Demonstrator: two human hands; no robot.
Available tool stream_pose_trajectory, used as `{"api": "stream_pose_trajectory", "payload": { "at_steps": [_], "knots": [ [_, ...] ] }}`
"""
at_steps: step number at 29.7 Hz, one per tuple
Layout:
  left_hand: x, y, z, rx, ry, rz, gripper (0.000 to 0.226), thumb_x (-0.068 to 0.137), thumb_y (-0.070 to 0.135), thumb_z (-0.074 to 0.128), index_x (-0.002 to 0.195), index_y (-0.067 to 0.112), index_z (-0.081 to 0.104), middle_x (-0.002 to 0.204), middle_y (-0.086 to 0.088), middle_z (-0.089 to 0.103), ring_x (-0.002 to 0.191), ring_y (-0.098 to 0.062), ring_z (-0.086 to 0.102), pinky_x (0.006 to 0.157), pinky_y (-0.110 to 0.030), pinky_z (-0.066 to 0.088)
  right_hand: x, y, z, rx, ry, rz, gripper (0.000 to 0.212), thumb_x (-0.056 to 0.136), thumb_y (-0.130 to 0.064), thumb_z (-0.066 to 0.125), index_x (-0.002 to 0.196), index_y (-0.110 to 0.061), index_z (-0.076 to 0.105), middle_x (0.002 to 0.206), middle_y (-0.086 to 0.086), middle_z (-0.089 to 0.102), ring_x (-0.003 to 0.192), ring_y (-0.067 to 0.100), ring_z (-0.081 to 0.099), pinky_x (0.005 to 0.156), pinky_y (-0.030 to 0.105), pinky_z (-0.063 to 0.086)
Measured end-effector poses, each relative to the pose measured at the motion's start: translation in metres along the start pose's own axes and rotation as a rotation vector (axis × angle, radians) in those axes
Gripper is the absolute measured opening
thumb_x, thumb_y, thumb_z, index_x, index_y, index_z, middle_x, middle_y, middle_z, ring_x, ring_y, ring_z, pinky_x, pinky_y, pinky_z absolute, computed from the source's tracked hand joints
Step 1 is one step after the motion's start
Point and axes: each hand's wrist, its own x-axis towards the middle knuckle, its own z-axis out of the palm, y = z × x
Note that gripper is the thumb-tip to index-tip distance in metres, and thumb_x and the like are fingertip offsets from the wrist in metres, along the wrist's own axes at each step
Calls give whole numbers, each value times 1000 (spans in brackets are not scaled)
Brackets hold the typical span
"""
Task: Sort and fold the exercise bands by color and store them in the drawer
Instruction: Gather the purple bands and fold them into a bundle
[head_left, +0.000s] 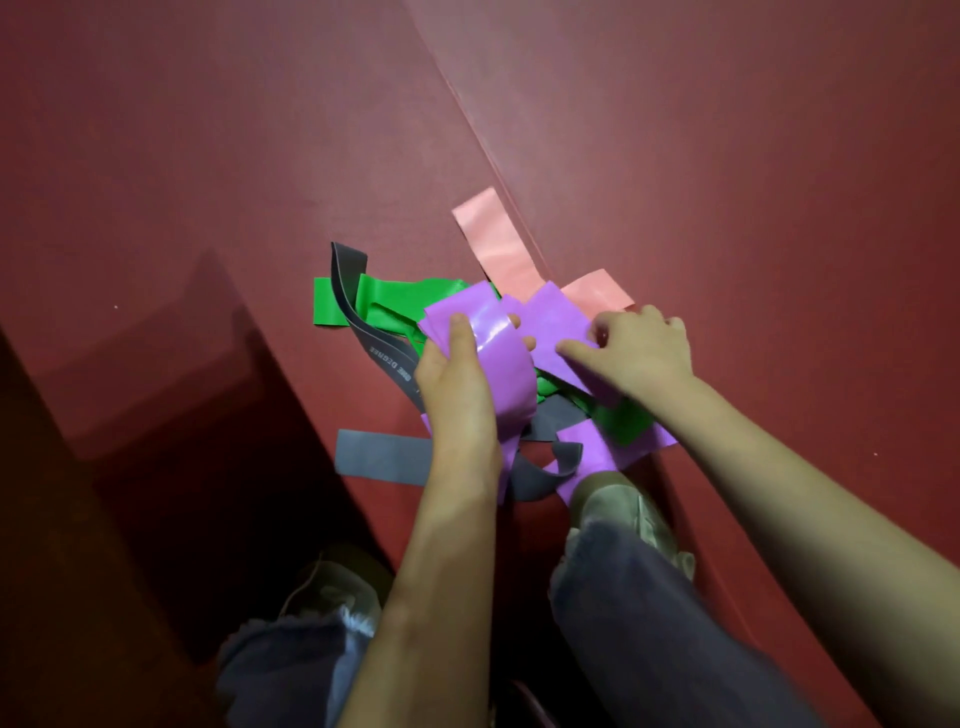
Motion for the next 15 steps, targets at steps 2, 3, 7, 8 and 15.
{"api": "stream_pose_trajectory", "payload": {
  "at_steps": [2, 3, 7, 8, 15],
  "knots": [
    [0, 0, -2, -4, 27, -12, 22, 95, 23, 41, 102, 11, 59, 86, -10, 72, 79, -28, 68, 91, -51, 50, 1, -7, 1, -90, 33, -40, 46, 82, -56, 49, 95, -14, 61, 103, 14, 63, 109, 29, 46, 91, 38, 29],
    [0, 0, -2, -2, 39, -16, 24, 95, 24, 42, 105, 10, 59, 99, -17, 70, 91, -33, 66, 91, -54, 48, 1, -11, 0, -113, 46, -59, 47, 82, -56, 49, 96, -13, 61, 104, 15, 63, 109, 29, 47, 91, 38, 30],
    [1, -1, -4, -3, 65, -27, 24, 93, 26, 44, 104, 14, 60, 111, -21, 65, 104, -38, 62, 92, -54, 48, 0, -24, 1, -144, 65, -137, 49, 82, -54, 52, 99, -8, 58, 107, 15, 61, 108, 29, 48, 91, 39, 31],
    [2, -1, -3, -5, 67, -28, 24, 92, 27, 45, 105, 14, 61, 111, -20, 65, 104, -38, 62, 92, -54, 48, 0, -28, 1, -153, 52, -149, 46, 82, -52, 53, 98, -9, 58, 106, 14, 62, 107, 29, 50, 91, 38, 31],
    [7, -3, -2, -20, 121, -50, 24, 92, 26, 46, 109, 13, 59, 114, -20, 64, 107, -35, 61, 95, -51, 47, -8, -35, -8, 584, 84, -214, 19, 82, -11, 57, 99, -14, 66, 52, -8, 55, 55, 0, 51, 57, 20, 32]
  ]
}}
